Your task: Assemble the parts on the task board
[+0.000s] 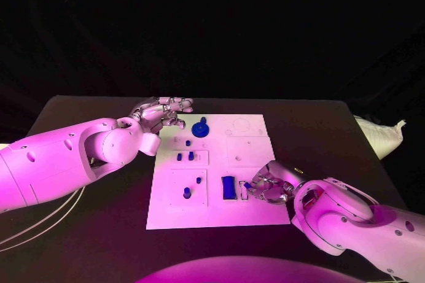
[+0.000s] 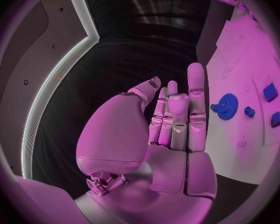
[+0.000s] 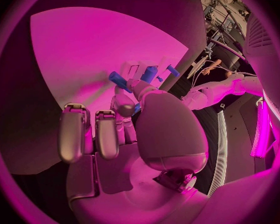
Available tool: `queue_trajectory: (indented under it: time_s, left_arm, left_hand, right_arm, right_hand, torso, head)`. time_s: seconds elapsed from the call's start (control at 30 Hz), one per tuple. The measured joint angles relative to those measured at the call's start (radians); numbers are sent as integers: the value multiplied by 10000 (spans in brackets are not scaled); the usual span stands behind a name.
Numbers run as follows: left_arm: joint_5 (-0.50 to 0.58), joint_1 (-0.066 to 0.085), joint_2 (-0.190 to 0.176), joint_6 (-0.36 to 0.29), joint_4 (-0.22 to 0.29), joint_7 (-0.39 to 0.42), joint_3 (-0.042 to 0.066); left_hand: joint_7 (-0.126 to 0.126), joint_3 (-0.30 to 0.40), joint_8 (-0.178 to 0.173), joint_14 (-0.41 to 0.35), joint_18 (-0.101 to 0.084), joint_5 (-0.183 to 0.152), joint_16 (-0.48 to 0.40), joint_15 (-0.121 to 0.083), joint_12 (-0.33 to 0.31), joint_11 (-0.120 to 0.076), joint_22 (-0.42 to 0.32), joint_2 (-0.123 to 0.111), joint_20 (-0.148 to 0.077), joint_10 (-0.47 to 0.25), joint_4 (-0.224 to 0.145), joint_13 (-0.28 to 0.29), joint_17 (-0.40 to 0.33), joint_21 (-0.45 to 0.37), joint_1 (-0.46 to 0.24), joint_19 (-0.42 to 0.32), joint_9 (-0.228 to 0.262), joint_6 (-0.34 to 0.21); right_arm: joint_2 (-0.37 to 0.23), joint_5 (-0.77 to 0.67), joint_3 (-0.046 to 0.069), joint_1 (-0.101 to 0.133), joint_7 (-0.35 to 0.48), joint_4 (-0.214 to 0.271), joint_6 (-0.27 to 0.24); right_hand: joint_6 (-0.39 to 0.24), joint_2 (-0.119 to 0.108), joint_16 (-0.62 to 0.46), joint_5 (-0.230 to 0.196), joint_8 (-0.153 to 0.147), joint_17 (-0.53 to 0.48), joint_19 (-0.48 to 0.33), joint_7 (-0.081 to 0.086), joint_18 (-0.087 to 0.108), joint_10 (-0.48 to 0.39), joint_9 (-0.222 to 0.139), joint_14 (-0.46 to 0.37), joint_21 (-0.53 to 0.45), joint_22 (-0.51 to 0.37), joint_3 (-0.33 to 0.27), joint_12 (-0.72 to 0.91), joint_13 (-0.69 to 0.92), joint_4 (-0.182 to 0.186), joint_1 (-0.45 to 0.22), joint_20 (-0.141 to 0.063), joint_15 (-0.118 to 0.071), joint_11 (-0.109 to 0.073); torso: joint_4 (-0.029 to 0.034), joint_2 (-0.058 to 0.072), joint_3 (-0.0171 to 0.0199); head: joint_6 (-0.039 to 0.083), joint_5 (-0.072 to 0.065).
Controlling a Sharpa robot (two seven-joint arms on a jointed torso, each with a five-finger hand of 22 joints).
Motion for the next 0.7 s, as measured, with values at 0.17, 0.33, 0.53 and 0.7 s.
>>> queue_trajectory:
  time_s: [0.17,0.33,0.53,0.7]
  left_arm:
    - [-1,0,7,6,2,-3,0]
    - [-3,0,17,13,6,-5,0]
    - [-5,-1,23,22,6,-11,0]
    - [-7,-1,26,31,7,-18,0]
  left_hand:
    - [0,0,0,0,0,0,0,0,0,0,0,0,0,0,0,-1,0,0,0,0,0,1]
    - [0,0,0,0,0,0,0,0,0,36,0,0,0,-36,0,-1,0,0,0,0,0,1]
    - [0,0,0,0,-1,0,0,0,0,36,1,0,0,-36,0,-2,0,0,0,0,0,0]
    - [0,0,0,0,0,0,0,0,0,36,1,0,0,-36,0,-2,0,0,0,0,0,1]
  right_arm:
    - [127,102,-1,0,-31,-81,96]
    - [210,106,3,7,-63,-156,215]
    - [335,99,15,20,-97,-254,366]
    - [397,81,15,19,-127,-320,461]
  right_hand:
    - [109,-5,0,79,32,0,0,-74,0,57,426,0,37,68,-274,48,49,276,-399,0,0,-54]
    - [250,154,0,98,44,-1,35,-179,0,166,492,12,66,113,-477,263,182,482,-629,-35,-53,-87]
    - [358,186,41,115,210,-1,35,-177,-110,221,587,-1,66,136,-587,312,247,614,-737,-35,-65,-104]
    - [375,278,41,72,183,0,70,-193,-110,243,583,-1,65,143,-653,375,269,618,-828,-70,-65,-118]
  torso:
    - [-6,-1,3]
    - [-6,-1,4]
    - [-6,0,6]
    - [-7,0,10]
  head:
    - [-5,2]
    - [-9,-7]
    - [-4,14]
    - [-4,11]
